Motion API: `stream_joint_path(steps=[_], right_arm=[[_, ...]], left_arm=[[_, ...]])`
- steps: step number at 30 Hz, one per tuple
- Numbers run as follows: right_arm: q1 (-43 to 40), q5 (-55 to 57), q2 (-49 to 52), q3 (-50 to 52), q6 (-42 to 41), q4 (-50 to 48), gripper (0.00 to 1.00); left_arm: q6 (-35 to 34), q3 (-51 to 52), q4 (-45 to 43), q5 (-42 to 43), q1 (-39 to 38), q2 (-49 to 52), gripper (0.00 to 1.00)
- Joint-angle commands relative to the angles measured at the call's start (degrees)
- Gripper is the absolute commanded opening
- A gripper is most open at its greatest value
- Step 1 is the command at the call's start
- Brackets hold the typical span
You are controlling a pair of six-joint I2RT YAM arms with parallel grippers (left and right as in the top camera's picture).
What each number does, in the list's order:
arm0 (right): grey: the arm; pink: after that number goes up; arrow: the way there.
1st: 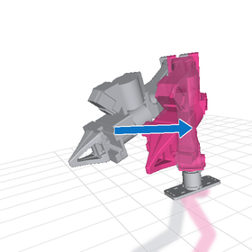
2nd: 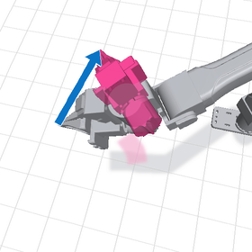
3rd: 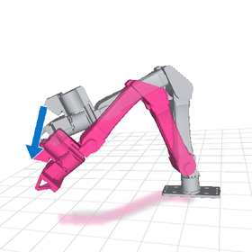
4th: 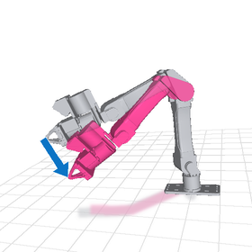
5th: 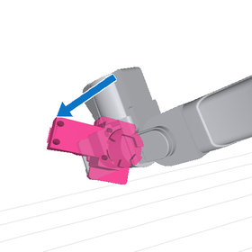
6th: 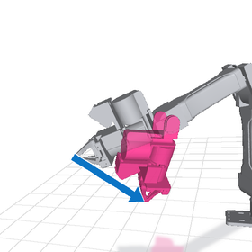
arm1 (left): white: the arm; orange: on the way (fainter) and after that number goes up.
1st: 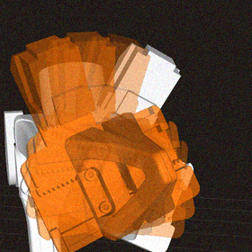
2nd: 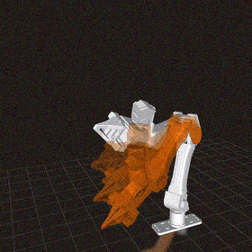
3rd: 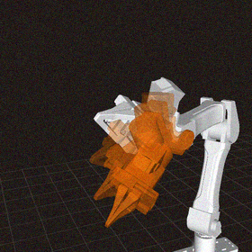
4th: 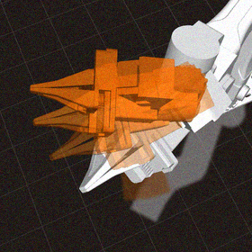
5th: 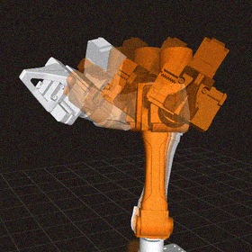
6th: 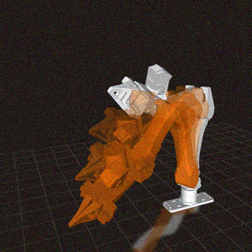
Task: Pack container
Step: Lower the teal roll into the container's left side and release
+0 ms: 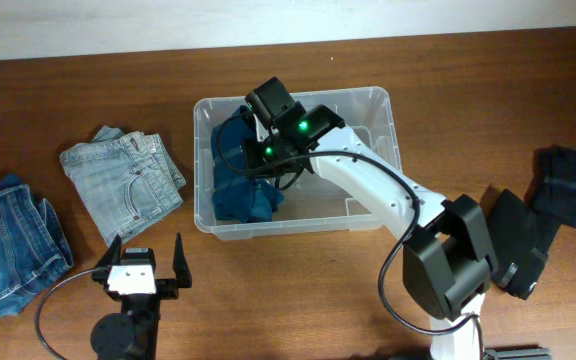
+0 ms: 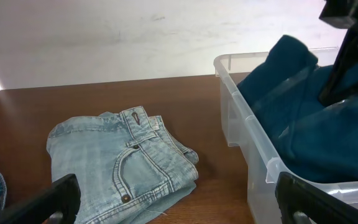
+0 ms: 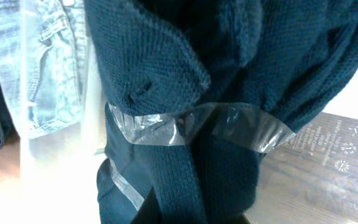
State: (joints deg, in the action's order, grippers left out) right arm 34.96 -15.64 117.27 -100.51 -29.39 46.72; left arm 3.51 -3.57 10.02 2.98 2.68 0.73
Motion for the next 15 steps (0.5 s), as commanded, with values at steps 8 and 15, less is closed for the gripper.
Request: stream_joint_path(steps=[8, 15], right_arm=[[0.4, 0.3, 4.5, -1.0, 0.2, -0.5, 0.04], [0.4, 0.3, 5.0, -1.0, 0.2, -0.5, 0.06]], left_arm=[[0.9, 0.6, -0.1, -0.2, 0.2, -0.4, 1.0], [0.9, 0.6, -0.1, -0.2, 0.2, -0.4, 1.0]])
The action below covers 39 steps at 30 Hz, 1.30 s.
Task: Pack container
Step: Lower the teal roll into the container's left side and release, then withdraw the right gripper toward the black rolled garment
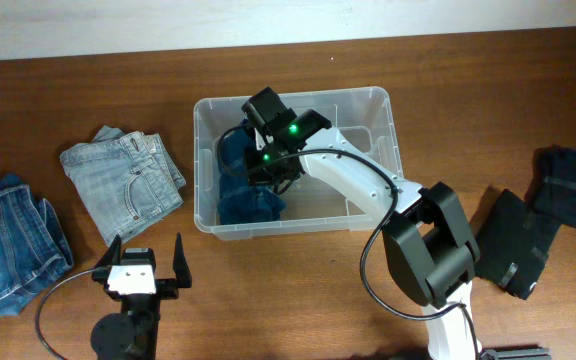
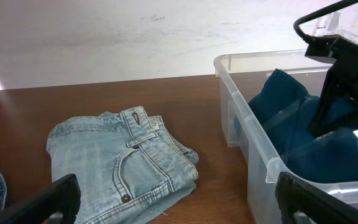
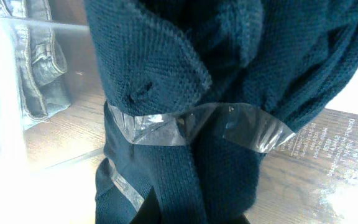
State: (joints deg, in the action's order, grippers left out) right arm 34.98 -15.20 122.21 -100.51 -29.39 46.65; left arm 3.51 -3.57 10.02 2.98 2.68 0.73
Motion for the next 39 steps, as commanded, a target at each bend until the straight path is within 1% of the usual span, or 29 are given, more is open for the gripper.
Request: stream_joint_path(steps=[1, 2, 5, 6, 7, 8, 12, 15, 16, 17, 24, 32, 35, 37, 39], right_arm=[[0.4, -0.2, 0.1, -1.0, 0.2, -0.4, 0.16], [0.4, -0.2, 0.1, -1.0, 0.3, -0.2, 0.31], [0.4, -0.2, 0.1, -1.0, 2.2, 0.2, 0.54], [0.4, -0.1, 0.1, -1.0, 2.8, 0.4, 0.66], [0.4, -0.2, 0.1, -1.0, 3.3, 0.5, 0.72], [0.4, -0.1, 0.1, -1.0, 4.0, 0.6, 0.75], [-0.2, 0.5, -0.1, -1.1, 8.3, 0.7, 0.85], [-1.3, 0.5, -1.2, -1.2, 12.7, 0.9, 0.98], [-1.8, 0.5, -1.8, -1.5, 13.8, 1.3, 1.0], [-2.4, 0.5, -2.5, -1.7, 14.3, 1.5, 0.99], [-6.8, 0.6, -7.5, -3.6, 14.7, 5.7, 0.99], [-13.7, 1.9, -18.7, -5.0, 15.4, 14.9, 0.99], [-20.1, 7.1, -24.4, -5.0, 13.9, 21.6, 0.99], [-24.8, 8.4, -26.8, -5.0, 13.9, 25.3, 0.99], [-31.8, 8.4, -29.0, -5.0, 14.0, 29.9, 0.99]], left_arm=[[0.9, 0.6, -0.1, -0.2, 0.3, -0.4, 1.0], [0.9, 0.6, -0.1, -0.2, 0.3, -0.4, 1.0], [0.9, 0.6, -0.1, -0.2, 0.3, -0.4, 1.0], [0.9, 0.6, -0.1, -0.2, 0.2, -0.4, 1.0], [0.9, 0.6, -0.1, -0.2, 0.2, -0.4, 1.0], [0.9, 0.6, -0.1, -0.2, 0.3, -0.4, 1.0], [0.9, 0.6, -0.1, -0.2, 0.2, -0.4, 1.0], [0.9, 0.6, -0.1, -0.2, 0.2, -0.4, 1.0], [0.9, 0.6, -0.1, -0.2, 0.3, -0.4, 1.0], [0.9, 0.6, -0.1, -0.2, 0.3, -0.4, 1.0], [0.9, 0.6, -0.1, -0.2, 0.3, -0.4, 1.0], [0.9, 0.6, -0.1, -0.2, 0.2, -0.4, 1.0], [0.9, 0.6, -0.1, -0.2, 0.2, -0.4, 1.0], [0.9, 0.6, -0.1, -0.2, 0.2, -0.4, 1.0], [0.9, 0.6, -0.1, -0.2, 0.3, -0.4, 1.0]])
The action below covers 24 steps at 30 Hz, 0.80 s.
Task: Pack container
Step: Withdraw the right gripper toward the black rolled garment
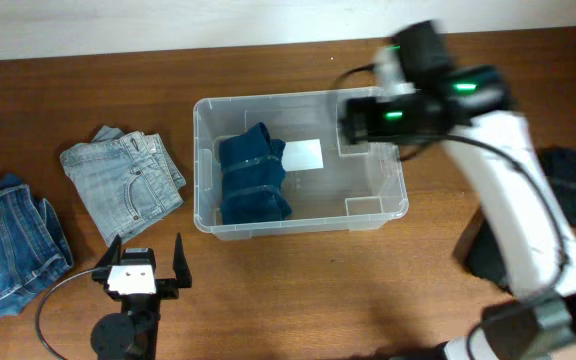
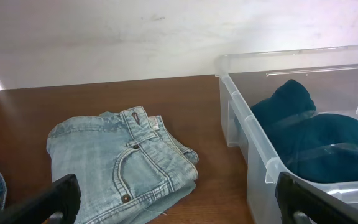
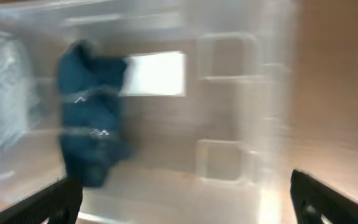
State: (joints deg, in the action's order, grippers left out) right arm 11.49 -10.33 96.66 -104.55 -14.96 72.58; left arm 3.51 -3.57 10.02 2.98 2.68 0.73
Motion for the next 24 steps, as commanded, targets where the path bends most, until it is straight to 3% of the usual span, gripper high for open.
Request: stream_joint_path(steps=[1, 10, 14, 21, 22, 23, 24], right_arm=[[-10.9, 3.5, -3.9, -1.0, -0.5, 5.5, 0.99], [-37.3, 3.6, -4.3, 1.5, 1.3, 13.4, 0.99], [-48.5, 5.0, -4.3, 6.1, 1.2, 13.1, 0.99], [-60.1, 5.0, -4.3, 16.9, 1.0, 7.8, 1.0], [-61.5, 4.5, -4.3, 18.7, 1.0, 6.8, 0.95], [-62.7, 3.5, -4.3, 20.3, 1.0, 6.1, 0.81], [-63.8, 2.2, -4.3, 21.7, 1.0, 5.4, 0.57]], left_arm=[[0.9, 0.6, -0.1, -0.2, 0.2, -0.4, 1.0], [0.9, 0.6, -0.1, -0.2, 0.2, -0.4, 1.0], [0.9, 0.6, -0.1, -0.2, 0.2, -0.4, 1.0], [0.9, 0.6, -0.1, -0.2, 0.2, -0.4, 1.0], [0.9, 0.6, -0.1, -0.2, 0.2, -0.4, 1.0], [0.9, 0.6, -0.1, -0.2, 0.2, -0.4, 1.0], [0.9, 0.6, -0.1, -0.2, 0.2, -0.4, 1.0]])
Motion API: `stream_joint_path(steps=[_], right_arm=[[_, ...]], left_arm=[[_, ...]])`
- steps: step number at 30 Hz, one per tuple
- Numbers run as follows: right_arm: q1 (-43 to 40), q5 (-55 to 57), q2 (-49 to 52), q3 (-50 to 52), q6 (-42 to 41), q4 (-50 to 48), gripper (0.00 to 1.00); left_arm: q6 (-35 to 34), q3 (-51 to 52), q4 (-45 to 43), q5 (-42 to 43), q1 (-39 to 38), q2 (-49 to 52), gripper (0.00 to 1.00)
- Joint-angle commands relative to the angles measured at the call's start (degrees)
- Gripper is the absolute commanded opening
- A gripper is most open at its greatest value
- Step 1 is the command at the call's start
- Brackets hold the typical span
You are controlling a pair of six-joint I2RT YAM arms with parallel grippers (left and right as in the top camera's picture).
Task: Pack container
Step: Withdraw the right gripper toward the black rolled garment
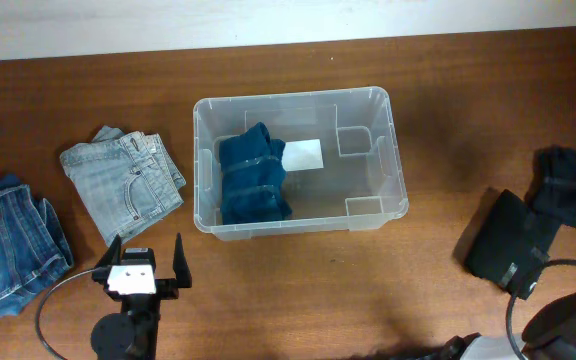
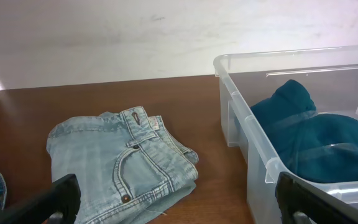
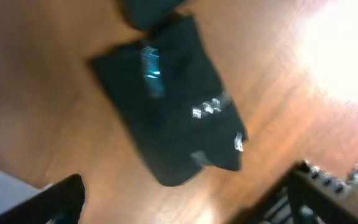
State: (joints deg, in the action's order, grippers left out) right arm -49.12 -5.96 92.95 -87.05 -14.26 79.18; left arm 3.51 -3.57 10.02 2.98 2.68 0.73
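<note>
The clear plastic container point(image 1: 380, 100) stands mid-table. A folded teal sweater point(image 1: 253, 185) bound with clear tape lies in its left part, also seen through the wall as the teal sweater point(image 2: 309, 140). My right gripper point(image 3: 185, 199) is open and empty, high over a black folded garment point(image 3: 173, 106); that view is blurred. In the overhead view only a bit of the right arm point(image 1: 573, 315) shows at the bottom right corner. My left gripper point(image 1: 138, 265) rests open at the table's front, facing folded light jeans point(image 2: 123, 162).
Light jeans point(image 1: 123, 182) lie left of the container, with darker jeans point(image 1: 8, 245) at the left edge. The black garment point(image 1: 508, 243) and a dark crumpled garment point(image 1: 571, 185) lie at the right. A white label point(image 1: 303, 155) shows on the container floor.
The right arm has gone from over the container's right end to the far right, and its open gripper now looks down on the black garment. The sweater and left gripper are unmoved.
First my right gripper held the teal sweater in the container's left part, then lower inside it. Later the sweater lay released in the container with the gripper open above the right end. Now that gripper is over the black garment.
</note>
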Motion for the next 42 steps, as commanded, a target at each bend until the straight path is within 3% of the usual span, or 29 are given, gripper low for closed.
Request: stream_joint_path(steps=[1, 2, 14, 30, 42], right_arm=[[-4.3, -3.3, -0.5, 6.1, 0.3, -2.4, 0.23], [-5.4, -3.8, -0.5, 7.9, 0.3, -3.4, 0.04], [-12.0, -3.5, -0.5, 24.7, -1.2, -15.8, 0.04], [-12.1, 4.4, -0.5, 30.0, -11.6, -25.2, 0.04], [-12.0, 0.0, -0.5, 37.6, -15.4, -33.1, 0.04]], left_arm=[[0.9, 0.6, -0.1, -0.2, 0.3, -0.4, 1.0], [0.9, 0.6, -0.1, -0.2, 0.2, -0.4, 1.0], [0.9, 0.6, -0.1, -0.2, 0.2, -0.4, 1.0], [0.9, 0.6, -0.1, -0.3, 0.2, -0.4, 1.0], [0.9, 0.6, -0.1, -0.2, 0.2, -0.4, 1.0]])
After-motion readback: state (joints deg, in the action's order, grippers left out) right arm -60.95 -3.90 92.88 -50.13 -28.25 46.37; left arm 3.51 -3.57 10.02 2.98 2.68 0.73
